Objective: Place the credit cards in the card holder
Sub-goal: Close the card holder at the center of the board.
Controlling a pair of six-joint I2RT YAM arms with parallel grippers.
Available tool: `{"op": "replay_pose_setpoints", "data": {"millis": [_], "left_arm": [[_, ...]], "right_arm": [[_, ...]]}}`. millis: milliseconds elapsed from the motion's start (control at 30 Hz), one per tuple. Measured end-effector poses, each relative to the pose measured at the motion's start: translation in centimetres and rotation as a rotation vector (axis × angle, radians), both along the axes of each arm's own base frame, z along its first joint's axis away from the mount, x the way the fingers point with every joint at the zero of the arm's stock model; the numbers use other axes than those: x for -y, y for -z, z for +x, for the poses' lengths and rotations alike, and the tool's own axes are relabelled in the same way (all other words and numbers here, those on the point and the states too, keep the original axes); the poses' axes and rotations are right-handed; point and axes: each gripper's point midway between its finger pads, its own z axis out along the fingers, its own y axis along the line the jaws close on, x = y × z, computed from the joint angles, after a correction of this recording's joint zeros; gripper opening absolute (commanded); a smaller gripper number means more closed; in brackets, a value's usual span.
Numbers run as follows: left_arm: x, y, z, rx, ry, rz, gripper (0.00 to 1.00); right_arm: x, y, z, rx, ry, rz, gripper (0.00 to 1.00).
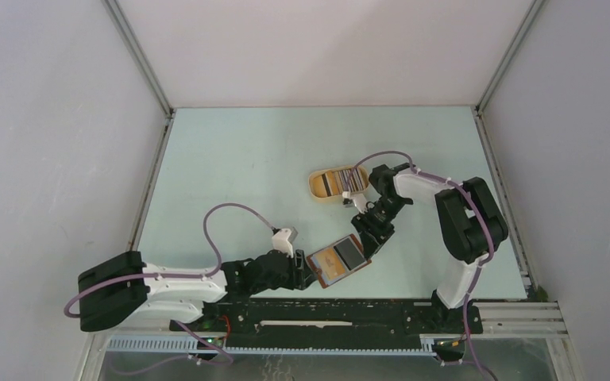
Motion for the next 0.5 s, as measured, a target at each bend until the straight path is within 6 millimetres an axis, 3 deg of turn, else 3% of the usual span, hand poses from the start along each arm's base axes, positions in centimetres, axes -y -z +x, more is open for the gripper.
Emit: {"op": "replay_pose_setpoints", "data": {"millis": [233, 500], "left_arm": [[1.4, 0.1, 0.0, -0.016, 0.025, -0.012, 0.53], [2.7, 0.1, 0.1, -0.028, 0.042, -0.016, 0.52]], "right_arm": [[0.1, 1.2, -0.6, -0.074, 0.015, -0.032, 0.64], [-0.4, 1.1, -0.2, -0.126, 0.045, -0.023, 0.63]]}}
